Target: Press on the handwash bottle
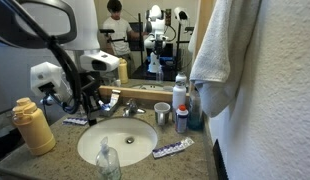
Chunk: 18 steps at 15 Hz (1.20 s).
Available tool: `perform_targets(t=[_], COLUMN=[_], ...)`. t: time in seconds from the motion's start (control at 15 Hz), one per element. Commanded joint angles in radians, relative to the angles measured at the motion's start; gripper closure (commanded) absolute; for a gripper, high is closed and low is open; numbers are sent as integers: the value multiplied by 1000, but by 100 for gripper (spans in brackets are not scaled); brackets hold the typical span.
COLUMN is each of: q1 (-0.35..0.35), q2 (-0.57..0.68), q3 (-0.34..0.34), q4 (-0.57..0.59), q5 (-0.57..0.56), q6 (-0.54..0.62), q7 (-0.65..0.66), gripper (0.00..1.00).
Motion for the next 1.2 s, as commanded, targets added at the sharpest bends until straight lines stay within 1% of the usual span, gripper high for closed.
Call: perform_targets(t=[0.0,0.2,0.53,1.0,1.13], q1=[-30,-39,-35,-36,-36], q2=[30,64,128,224,247], q3=[12,2,-6,-8,-13], q4=[1,0,2,0,3], q5=[-31,-38,-29,-38,-37], q6=[10,23,52,190,206], q7=[29,21,15,16,14], gripper=[100,100,100,99,99])
